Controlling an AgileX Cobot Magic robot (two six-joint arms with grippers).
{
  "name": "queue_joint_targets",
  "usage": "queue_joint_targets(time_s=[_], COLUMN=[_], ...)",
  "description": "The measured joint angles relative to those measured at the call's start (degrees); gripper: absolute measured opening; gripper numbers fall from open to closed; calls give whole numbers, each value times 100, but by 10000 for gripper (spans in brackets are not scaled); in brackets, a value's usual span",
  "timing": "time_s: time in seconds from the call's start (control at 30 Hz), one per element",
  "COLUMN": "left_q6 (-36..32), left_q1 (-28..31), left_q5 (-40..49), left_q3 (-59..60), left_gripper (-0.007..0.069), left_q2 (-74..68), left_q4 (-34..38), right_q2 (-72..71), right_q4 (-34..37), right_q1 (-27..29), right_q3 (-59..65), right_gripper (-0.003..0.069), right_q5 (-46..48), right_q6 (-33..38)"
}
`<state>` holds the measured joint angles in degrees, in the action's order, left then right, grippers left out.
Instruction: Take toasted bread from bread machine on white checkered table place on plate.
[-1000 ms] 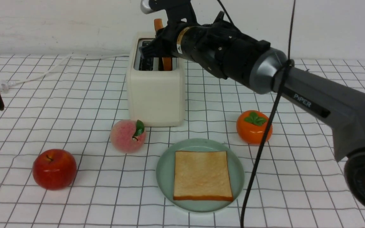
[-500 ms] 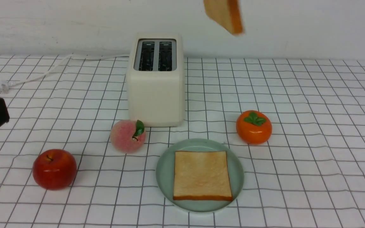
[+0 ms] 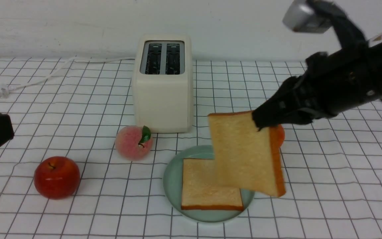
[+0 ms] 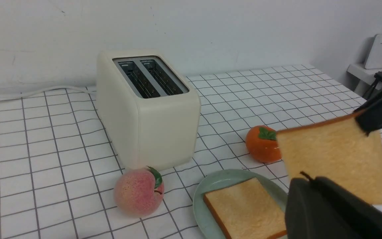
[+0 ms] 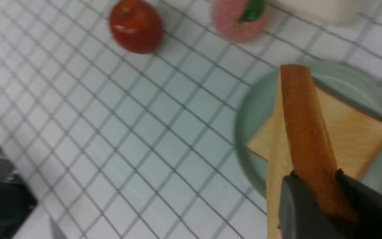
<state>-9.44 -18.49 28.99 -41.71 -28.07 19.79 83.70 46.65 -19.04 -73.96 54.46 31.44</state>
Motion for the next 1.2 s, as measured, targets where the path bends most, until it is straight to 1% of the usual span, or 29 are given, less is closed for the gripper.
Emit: queue_joint_targets(time_s=[0.03,0.07,0.1,0.2,0.23,0.4,0.63,0.7,0.77,0.8,0.83,0.87,0.9,0.97,1.0,1.03,1.1,1.2], left_q6=[0,0,0,0,0,0,0,0,0,0,0,0,0,-16,-21,-61,-101,-109], left_q1=[0,0,0,0,0,0,0,0,0,0,0,0,0,0,0,0,0,0], left_q5=[0,20,20,125,178,355,372,377,377,377,377,377,377,377,377,377,372,338], left_q3=[0,0,0,0,0,0,0,0,0,0,0,0,0,0,0,0,0,0], left_gripper=[-13,-13,-13,-13,-13,-13,-13,-13,-13,-13,-13,-13,-13,-13,-13,-13,-13,-13], left_q2=[0,0,0,0,0,0,0,0,0,0,0,0,0,0,0,0,0,0], left_q4=[0,0,0,0,0,0,0,0,0,0,0,0,0,0,0,0,0,0], right_q2=[75,386,427,1094,1303,1966,2208,2208,2208,2208,2208,2208,2208,2199,2192,2160,2012,1606], right_q4=[152,702,766,1544,1682,1947,2010,2010,1919,1902,1753,1697,1391,939,855,609,241,-7], right_q1=[0,0,0,0,4,12,11,11,13,20,39,47,108,243,277,395,632,908], right_q3=[11,63,63,63,63,63,63,63,63,63,63,63,63,63,63,63,63,63], right_gripper=[122,122,122,122,122,122,122,132,195,201,255,272,342,416,428,455,475,459], right_q5=[-11,-113,-113,-300,-389,-760,-1333,-1422,-1550,-1557,-1594,-1595,-1602,-1566,-1556,-1487,-1261,-810], right_q6=[120,526,569,1073,1180,1350,1365,1365,1370,1370,1376,1387,1393,1365,1337,1215,870,474])
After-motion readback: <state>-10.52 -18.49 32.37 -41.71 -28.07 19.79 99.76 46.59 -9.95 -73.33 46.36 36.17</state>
